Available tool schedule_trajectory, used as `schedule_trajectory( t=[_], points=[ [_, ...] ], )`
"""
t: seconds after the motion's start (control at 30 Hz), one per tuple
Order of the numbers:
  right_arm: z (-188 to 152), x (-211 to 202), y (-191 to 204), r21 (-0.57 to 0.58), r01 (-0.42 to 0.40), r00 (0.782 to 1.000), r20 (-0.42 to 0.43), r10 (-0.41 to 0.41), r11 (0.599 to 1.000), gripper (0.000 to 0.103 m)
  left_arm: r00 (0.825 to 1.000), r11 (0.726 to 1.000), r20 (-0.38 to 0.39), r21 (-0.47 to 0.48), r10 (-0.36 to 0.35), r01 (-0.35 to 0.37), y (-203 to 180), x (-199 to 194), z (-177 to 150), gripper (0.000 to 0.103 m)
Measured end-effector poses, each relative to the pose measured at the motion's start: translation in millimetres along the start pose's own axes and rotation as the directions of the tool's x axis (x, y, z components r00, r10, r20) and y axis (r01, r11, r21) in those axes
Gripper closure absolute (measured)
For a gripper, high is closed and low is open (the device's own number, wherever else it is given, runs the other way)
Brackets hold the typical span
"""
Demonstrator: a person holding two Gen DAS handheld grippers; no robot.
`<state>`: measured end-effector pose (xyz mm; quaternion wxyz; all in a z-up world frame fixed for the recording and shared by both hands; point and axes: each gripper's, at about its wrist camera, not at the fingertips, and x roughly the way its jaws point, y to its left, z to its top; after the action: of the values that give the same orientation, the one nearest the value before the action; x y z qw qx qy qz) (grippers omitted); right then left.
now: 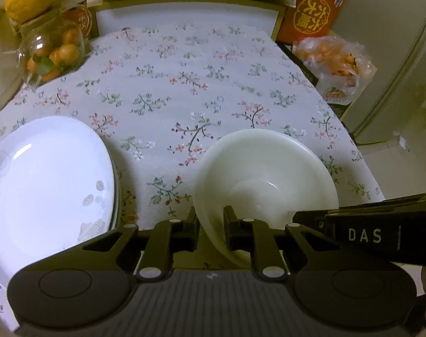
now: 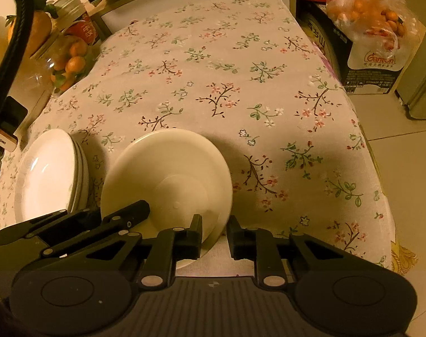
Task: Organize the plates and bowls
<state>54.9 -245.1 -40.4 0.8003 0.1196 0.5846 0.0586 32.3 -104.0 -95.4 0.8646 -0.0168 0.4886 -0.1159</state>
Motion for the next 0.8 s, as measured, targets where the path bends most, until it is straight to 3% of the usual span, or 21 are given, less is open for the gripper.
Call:
schedule_trajectory(
  t=[0.37,0.8],
  points=[
    [3.1,-8.3,0.5,0.0,0.0,0.999,0.044,0.0,1.0,0.086,0.999,1.0,0.044,0.021,0.013,-0.014,-4.7,-7.6,2.6,0.087],
    [5.7,-19.4,8.2,-0.025,0.019,0.994,0.112,-0.016,1.0,0.087,0.997,1.0,0.072,-0.019,0.009,-0.007,-1.4,-16.3,7.7,0.087]
  ],
)
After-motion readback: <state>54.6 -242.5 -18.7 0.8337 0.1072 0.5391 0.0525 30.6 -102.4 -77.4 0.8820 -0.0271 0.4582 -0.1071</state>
